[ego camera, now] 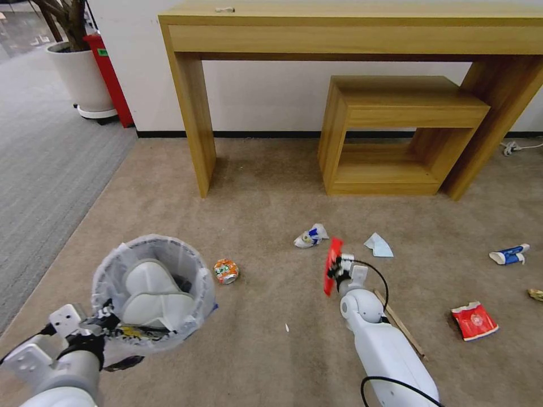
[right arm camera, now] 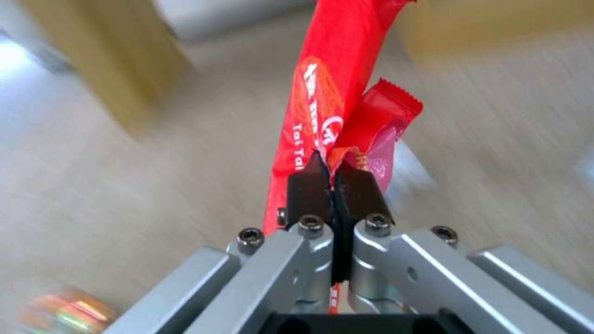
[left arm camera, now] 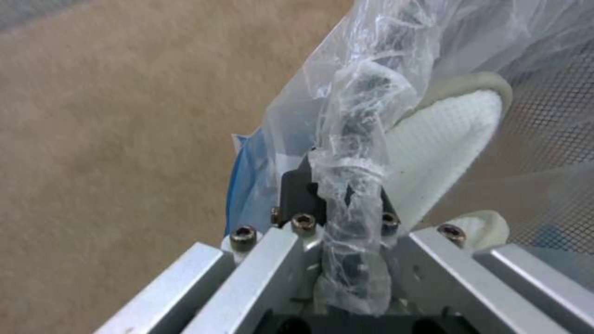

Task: Pick up the trash bin and place the garbage on the floor into it.

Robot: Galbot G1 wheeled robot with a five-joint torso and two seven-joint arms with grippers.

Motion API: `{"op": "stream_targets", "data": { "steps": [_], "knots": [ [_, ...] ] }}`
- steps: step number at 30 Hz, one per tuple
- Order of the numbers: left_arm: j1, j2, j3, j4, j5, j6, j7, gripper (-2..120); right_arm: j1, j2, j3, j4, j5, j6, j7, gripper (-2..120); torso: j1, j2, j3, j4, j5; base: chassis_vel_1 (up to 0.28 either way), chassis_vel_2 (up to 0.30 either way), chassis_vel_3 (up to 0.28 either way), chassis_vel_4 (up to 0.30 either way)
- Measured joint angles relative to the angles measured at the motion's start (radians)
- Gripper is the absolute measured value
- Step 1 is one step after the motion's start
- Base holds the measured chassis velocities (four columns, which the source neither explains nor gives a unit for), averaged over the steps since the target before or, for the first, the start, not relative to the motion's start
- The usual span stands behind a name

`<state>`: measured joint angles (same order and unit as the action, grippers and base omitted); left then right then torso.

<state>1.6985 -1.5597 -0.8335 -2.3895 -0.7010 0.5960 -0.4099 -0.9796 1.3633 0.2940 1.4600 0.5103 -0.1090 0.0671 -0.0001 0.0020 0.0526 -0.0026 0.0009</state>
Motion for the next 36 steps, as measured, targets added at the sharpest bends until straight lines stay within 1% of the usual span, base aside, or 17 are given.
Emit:
{"op": "stream_targets", "data": {
  "steps": [1, 2, 5, 6, 7, 9, 10, 11, 12, 13, 14, 16, 17, 20, 25, 31, 36],
  "knots": [
    [0.005, -0.004, 0.016, 0.005, 0.0, 0.0, -0.001, 1, -0.009, -0.008, -0.006, 0.049, 0.021, 0.057, -0.048, 0, 0.0, 0.0, 0.0, 0.0, 0.0, 0.0, 0.0, 0.0, 0.0],
    [0.005, -0.004, 0.016, 0.005, 0.0, 0.0, -0.001, 1, -0.009, -0.008, -0.006, 0.049, 0.021, 0.057, -0.048, 0, 0.0, 0.0, 0.0, 0.0, 0.0, 0.0, 0.0, 0.0, 0.0],
    [0.014, -0.014, 0.065, 0.02, 0.007, 0.0, -0.005, 1, -0.019, -0.021, -0.025, 0.177, 0.092, 0.181, -0.176, 0, 0.0, 0.0, 0.0, 0.0003, -0.0003, 0.0, 0.0, 0.0, 0.0],
    [0.014, -0.014, 0.065, 0.02, 0.007, 0.0, -0.005, 1, -0.019, -0.021, -0.025, 0.177, 0.092, 0.181, -0.176, 0, 0.0, 0.0, 0.0, 0.0003, -0.0003, 0.0, 0.0, 0.0, 0.0],
    [0.015, -0.018, 0.092, 0.027, 0.014, 0.001, -0.006, 1, -0.024, -0.024, -0.04, 0.225, 0.14, 0.226, -0.236, 0, 0.0, 0.0, 0.0, 0.0002, -0.0002, 0.0, 0.0, 0.0, 0.0],
    [0.015, -0.02, 0.101, 0.029, 0.016, 0.001, -0.006, 1, -0.025, -0.025, -0.047, 0.244, 0.162, 0.247, -0.265, 0, 0.0, 0.0, 0.0, 0.0001, -0.0001, 0.0, 0.0, 0.0, 0.0],
    [0.014, -0.026, 0.137, 0.037, 0.02, 0.006, -0.009, 1, -0.031, -0.025, -0.067, 0.288, 0.216, 0.306, -0.353, 0, 0.0, 0.0, 0.0, 0.0002, -0.0002, 0.0, 0.0, 0.0, 0.0],
    [0.014, -0.028, 0.15, 0.04, 0.021, 0.007, -0.011, 1, -0.034, -0.025, -0.075, 0.298, 0.226, 0.323, -0.386, 0, 0.0, 0.0, 0.0, 0.0, -0.0002, 0.0, 0.0, 0.0, 0.0],
    [0.014, -0.034, 0.183, 0.044, 0.024, 0.01, -0.014, 1, -0.041, -0.023, -0.094, 0.314, 0.236, 0.358, -0.461, 0, 0.0, 0.0, 0.0, 0.0002, 0.0, 0.0, 0.0, 0.0, 0.0],
    [0.014, -0.034, 0.183, 0.044, 0.024, 0.01, -0.014, 1, -0.041, -0.023, -0.094, 0.314, 0.236, 0.358, -0.461, 0, 0.0, 0.0, 0.0, 0.0002, 0.0, 0.0, 0.0, 0.0, 0.0],
    [0.018, -0.039, 0.214, 0.047, 0.033, 0.012, -0.015, 1, -0.051, -0.023, -0.11, 0.323, 0.231, 0.383, -0.528, 0, 0.0, 0.0, 0.0, 0.0, -0.0003, 0.0, 0.0, 0.0, 0.0],
    [0.022, -0.045, 0.25, 0.048, 0.052, 0.012, -0.016, 1, -0.066, -0.025, -0.131, 0.329, 0.191, 0.399, -0.605, 0, 0.0, 0.0, 0.0, 0.0001, 0.0, 0.0, 0.0, 0.0, 0.0],
    [0.022, -0.045, 0.25, 0.048, 0.052, 0.012, -0.016, 1, -0.066, -0.025, -0.131, 0.329, 0.191, 0.399, -0.605, 0, 0.0, 0.0, 0.0, 0.0001, 0.0, 0.0, 0.0, 0.0, 0.0],
    [0.025, -0.048, 0.282, 0.048, 0.079, 0.012, -0.016, 1, -0.089, -0.035, -0.149, 0.329, 0.069, 0.413, -0.711, 0, 0.0, 0.0, 0.0, 0.0001, -0.0002, 0.0, 0.0, 0.0, 0.0],
    [0.026, -0.048, 0.281, 0.042, 0.081, 0.012, -0.016, 1, -0.104, -0.048, -0.144, 0.312, -0.033, 0.428, -0.754, 0, 0.0, 0.0, 0.0, 0.0001, -0.0002, 0.0, 0.0, 0.0, 0.0],
    [0.03, -0.043, 0.274, 0.019, 0.077, 0.012, -0.016, 1, -0.114, -0.059, -0.138, 0.252, -0.163, 0.48, -0.789, 0, 0.0, 0.0, 0.0, 0.0001, -0.0001, 0.0, 0.0, 0.0, 0.0],
    [0.029, -0.043, 0.273, 0.012, 0.076, 0.012, -0.016, 1, -0.116, -0.059, -0.146, 0.233, -0.18, 0.488, -0.789, 0, 0.0, 0.0, 0.0, 0.0001, -0.0001, 0.0, 0.0, 0.0, 0.0]
  ]
}}
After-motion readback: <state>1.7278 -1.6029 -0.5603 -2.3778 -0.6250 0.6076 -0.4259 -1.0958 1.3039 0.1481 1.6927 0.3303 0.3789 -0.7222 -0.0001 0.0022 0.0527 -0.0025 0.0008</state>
